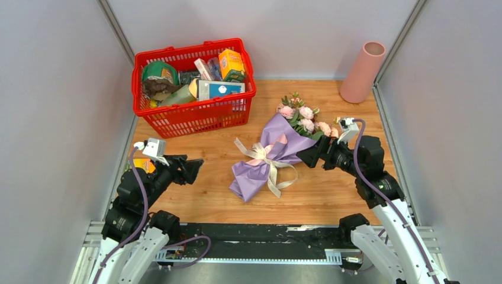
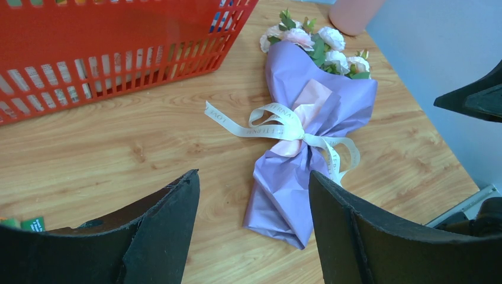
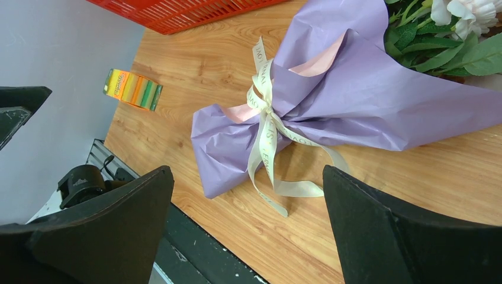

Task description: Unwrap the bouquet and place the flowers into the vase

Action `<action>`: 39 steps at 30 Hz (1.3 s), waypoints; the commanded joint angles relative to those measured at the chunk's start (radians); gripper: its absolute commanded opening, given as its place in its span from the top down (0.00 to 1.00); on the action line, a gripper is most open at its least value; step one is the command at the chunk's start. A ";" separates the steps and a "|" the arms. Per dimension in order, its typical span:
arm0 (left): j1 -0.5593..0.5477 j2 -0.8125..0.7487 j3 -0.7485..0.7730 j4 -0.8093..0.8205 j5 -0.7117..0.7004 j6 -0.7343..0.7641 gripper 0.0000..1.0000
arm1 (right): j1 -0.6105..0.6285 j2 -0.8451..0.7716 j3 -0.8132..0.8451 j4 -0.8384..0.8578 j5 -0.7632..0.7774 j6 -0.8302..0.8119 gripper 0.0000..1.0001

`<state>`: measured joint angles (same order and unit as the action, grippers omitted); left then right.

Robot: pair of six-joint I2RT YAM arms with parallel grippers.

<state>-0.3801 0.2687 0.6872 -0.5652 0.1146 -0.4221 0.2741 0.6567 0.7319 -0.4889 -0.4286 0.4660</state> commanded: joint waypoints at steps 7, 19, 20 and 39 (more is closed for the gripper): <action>-0.003 0.015 0.009 0.007 0.000 -0.007 0.25 | 0.004 -0.012 -0.009 0.046 0.008 0.043 0.00; -0.003 0.291 0.063 0.014 0.152 -0.219 0.32 | 0.004 -0.063 -0.055 0.001 0.200 0.212 0.00; -0.003 0.308 0.055 0.016 0.154 -0.233 0.34 | 0.002 -0.074 -0.064 -0.004 0.205 0.214 0.00; -0.278 0.650 -0.313 0.668 0.071 -0.434 0.38 | 0.004 -0.051 -0.391 0.357 -0.238 0.187 0.34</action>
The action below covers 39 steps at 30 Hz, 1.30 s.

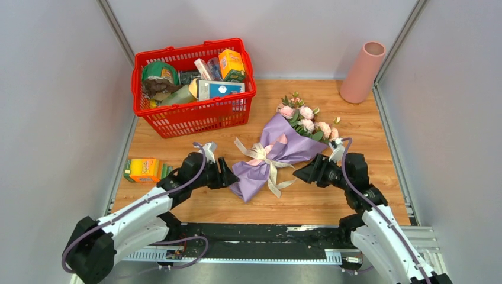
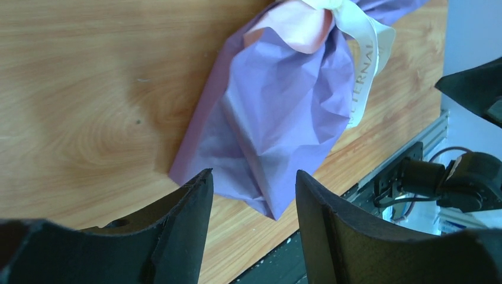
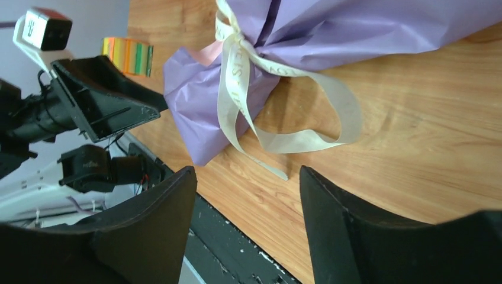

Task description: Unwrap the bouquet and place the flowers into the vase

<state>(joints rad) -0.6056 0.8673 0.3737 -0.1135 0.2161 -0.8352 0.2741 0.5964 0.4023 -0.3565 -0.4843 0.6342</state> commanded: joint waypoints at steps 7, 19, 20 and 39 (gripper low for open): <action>-0.072 0.124 -0.045 0.354 -0.041 -0.015 0.37 | 0.013 0.111 -0.126 0.324 -0.270 -0.040 0.39; -0.085 0.193 -0.068 0.460 -0.027 -0.033 0.53 | 0.160 0.347 -0.091 0.479 -0.208 -0.097 0.44; -0.086 0.184 -0.073 0.460 -0.027 -0.044 0.61 | 0.169 0.361 -0.089 0.497 -0.206 -0.099 0.45; -0.206 0.090 -0.147 0.474 -0.084 -0.134 1.00 | 0.376 0.634 -0.002 0.643 -0.059 -0.074 0.50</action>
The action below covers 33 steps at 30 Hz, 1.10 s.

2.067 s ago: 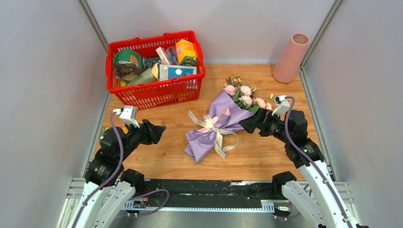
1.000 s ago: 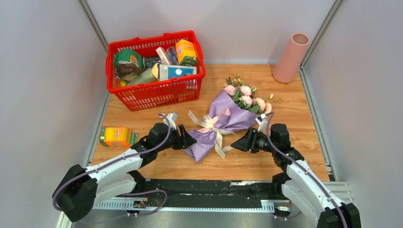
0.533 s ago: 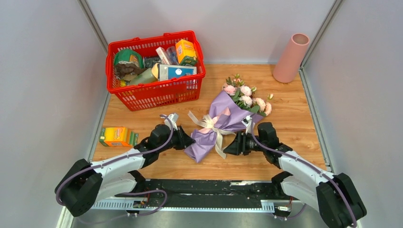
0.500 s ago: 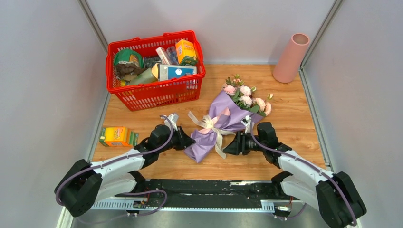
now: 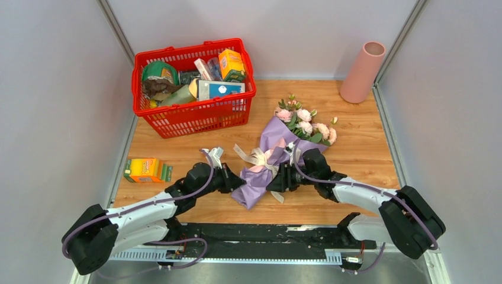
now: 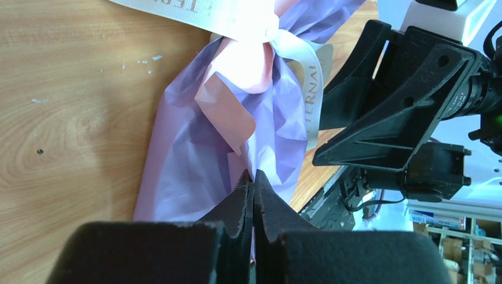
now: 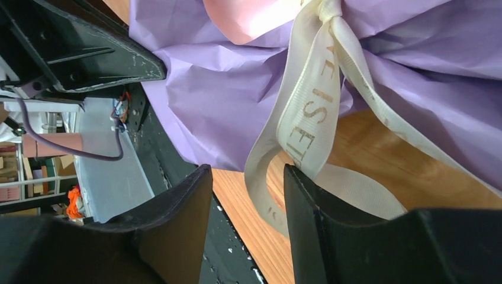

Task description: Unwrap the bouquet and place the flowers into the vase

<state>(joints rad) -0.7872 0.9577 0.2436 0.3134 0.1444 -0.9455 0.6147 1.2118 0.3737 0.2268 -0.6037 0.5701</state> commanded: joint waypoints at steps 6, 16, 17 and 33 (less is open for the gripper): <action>-0.066 -0.017 -0.007 -0.031 -0.089 -0.036 1.00 | 0.039 -0.078 -0.007 0.010 0.179 0.031 0.73; -0.090 -0.097 -0.044 -0.079 -0.141 -0.056 1.00 | 0.039 -0.271 -0.007 -0.093 0.301 0.072 1.00; -0.092 -0.100 -0.050 -0.079 -0.141 -0.058 1.00 | 0.039 -0.288 0.001 -0.109 0.315 0.082 1.00; -0.165 -0.134 -0.059 -0.134 -0.253 -0.073 1.00 | 0.007 -0.522 0.347 -0.319 0.804 0.169 1.00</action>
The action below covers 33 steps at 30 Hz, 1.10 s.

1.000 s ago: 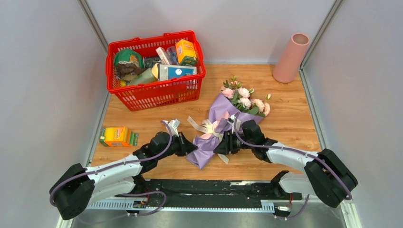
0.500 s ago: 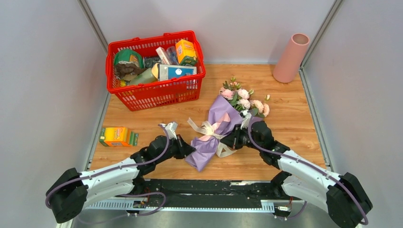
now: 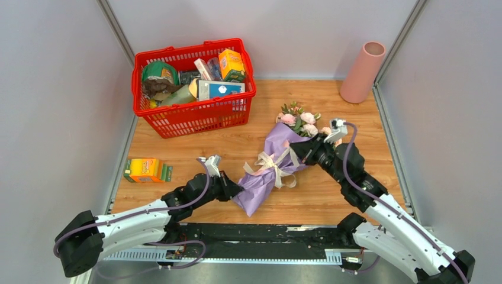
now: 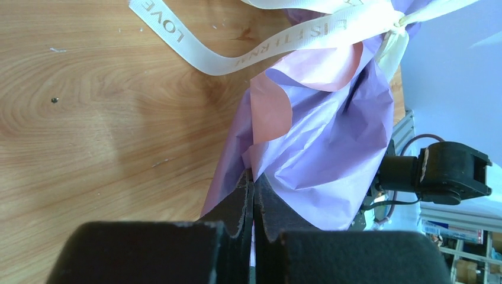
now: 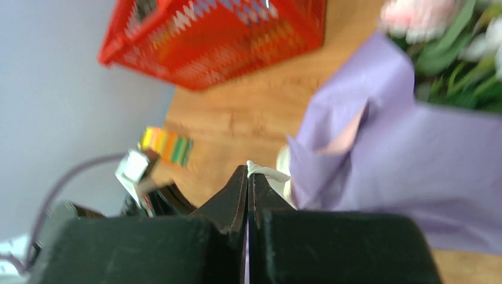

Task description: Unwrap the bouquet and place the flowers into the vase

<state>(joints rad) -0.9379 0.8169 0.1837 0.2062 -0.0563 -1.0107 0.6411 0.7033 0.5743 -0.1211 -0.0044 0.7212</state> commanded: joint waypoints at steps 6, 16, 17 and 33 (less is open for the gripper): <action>-0.045 0.065 0.017 -0.005 -0.057 -0.009 1.00 | -0.021 0.076 0.222 0.023 0.124 -0.003 1.00; -0.151 0.208 0.082 -0.021 -0.143 -0.019 1.00 | -0.070 0.238 0.517 0.027 0.251 -0.124 1.00; -0.156 0.223 0.091 -0.022 -0.146 -0.019 1.00 | -0.070 0.261 0.565 0.032 0.265 -0.140 1.00; -0.251 0.327 0.145 0.024 -0.191 -0.040 1.00 | -0.099 0.378 0.650 0.112 0.336 -0.278 1.00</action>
<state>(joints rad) -1.1660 1.1233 0.2806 0.2138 -0.2329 -1.0443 0.5663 1.0863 1.2522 -0.0406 0.2790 0.4892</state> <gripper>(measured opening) 0.008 0.004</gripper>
